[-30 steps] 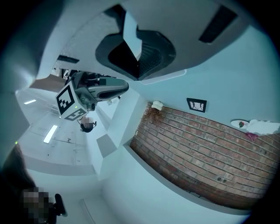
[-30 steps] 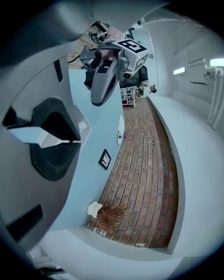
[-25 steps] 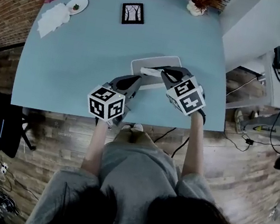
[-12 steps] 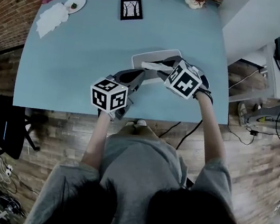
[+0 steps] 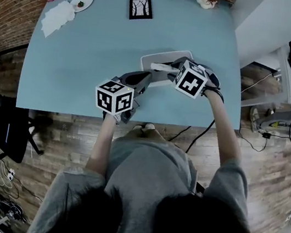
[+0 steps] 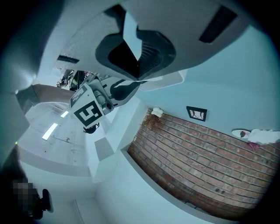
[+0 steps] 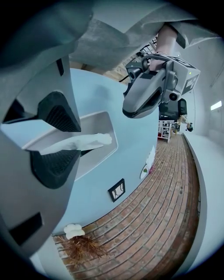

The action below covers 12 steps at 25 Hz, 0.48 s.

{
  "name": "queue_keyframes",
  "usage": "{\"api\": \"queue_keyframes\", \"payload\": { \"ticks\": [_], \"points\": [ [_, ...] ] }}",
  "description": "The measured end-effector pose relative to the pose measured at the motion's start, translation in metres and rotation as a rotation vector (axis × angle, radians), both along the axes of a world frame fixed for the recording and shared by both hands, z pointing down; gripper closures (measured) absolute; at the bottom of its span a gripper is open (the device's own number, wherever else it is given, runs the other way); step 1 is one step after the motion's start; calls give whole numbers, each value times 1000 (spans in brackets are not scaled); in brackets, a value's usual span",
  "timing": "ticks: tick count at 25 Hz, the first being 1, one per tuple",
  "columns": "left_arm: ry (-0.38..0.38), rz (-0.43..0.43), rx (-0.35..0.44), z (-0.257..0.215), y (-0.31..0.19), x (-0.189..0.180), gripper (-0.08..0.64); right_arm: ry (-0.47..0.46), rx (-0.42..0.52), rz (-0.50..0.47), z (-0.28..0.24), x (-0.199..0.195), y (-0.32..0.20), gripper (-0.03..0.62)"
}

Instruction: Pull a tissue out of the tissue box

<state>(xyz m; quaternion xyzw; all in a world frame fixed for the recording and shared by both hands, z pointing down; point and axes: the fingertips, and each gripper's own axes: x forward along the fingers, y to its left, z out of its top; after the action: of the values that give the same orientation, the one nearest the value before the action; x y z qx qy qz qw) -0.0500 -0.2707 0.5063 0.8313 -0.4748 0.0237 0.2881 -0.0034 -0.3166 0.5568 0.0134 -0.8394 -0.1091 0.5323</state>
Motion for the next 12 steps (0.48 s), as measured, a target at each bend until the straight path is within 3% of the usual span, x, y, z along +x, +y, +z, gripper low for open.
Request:
{"api": "queue_keyframes", "payload": {
  "ticks": [4, 7, 12],
  "points": [
    [-3, -10, -6, 2, 2, -4, 557, 4, 17, 1, 2, -3, -3, 481],
    [-6, -12, -8, 3, 3, -7, 557, 7, 55, -5, 2, -3, -8, 576],
    [-8, -12, -10, 3, 3, -9, 557, 10, 67, -16, -1, -3, -11, 588]
  ]
}}
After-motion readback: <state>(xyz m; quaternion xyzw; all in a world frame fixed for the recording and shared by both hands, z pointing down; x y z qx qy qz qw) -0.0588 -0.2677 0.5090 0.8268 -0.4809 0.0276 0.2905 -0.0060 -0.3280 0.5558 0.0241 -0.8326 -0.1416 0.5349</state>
